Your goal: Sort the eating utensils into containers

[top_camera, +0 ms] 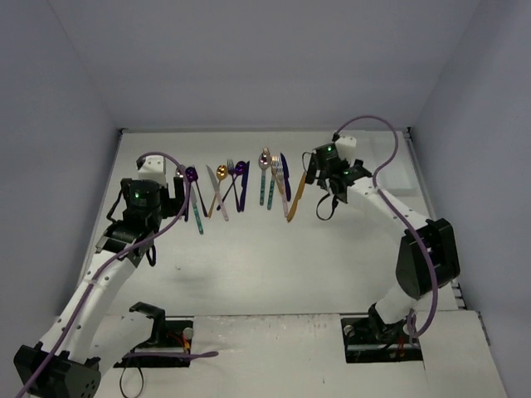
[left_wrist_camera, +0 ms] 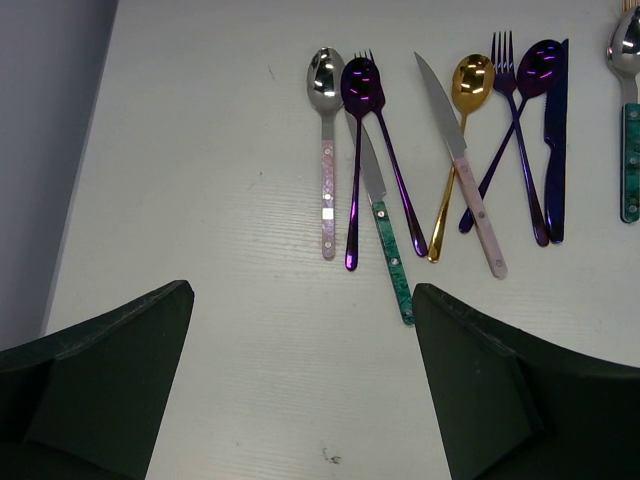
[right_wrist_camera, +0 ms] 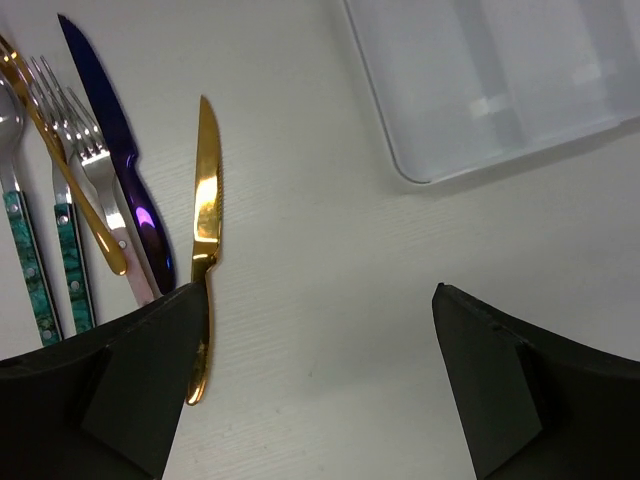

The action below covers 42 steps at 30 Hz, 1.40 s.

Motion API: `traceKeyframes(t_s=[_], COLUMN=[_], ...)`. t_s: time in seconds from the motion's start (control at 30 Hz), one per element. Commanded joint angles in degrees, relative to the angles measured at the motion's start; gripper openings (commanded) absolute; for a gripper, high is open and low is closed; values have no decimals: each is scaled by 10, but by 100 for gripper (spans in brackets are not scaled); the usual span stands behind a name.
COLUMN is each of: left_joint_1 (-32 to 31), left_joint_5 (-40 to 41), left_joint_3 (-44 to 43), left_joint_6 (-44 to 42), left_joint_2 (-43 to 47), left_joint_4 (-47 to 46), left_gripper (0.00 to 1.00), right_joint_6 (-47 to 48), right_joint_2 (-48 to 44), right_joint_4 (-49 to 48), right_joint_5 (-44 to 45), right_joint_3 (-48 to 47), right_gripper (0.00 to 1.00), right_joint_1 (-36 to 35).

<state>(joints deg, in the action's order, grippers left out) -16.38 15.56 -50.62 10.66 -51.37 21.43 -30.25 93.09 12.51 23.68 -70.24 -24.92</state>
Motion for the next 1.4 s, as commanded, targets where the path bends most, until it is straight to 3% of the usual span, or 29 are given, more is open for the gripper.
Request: traceKeyframes(t_s=[0.0, 0.2, 0.53, 0.73, 1.03, 1.37], left_joint_1=[6, 6, 6, 6, 6, 6], left_joint_5=[0, -6, -10, -14, -13, -13], left_joint_3=[-2, 2, 3, 4, 5, 5], left_joint_6=[8, 10, 12, 13, 15, 15], left_joint_2=[6, 7, 11, 14, 18, 20], left_joint_4=[-24, -24, -25, -25, -24, -21], left_gripper=[90, 90, 90, 90, 90, 90], right_joint_6=[-82, -114, -129, -138, -145, -139], right_joint_2=[69, 149, 227, 241, 237, 235], right_joint_4=[-18, -18, -18, -18, -17, -18], right_joint_5=[23, 15, 2, 1, 6, -6], right_joint_3=[-45, -82, -116, -110, -80, -71], right_gripper=[89, 75, 65, 61, 47, 43], right_joint_1=[-26, -49, -71, -74, -75, -76])
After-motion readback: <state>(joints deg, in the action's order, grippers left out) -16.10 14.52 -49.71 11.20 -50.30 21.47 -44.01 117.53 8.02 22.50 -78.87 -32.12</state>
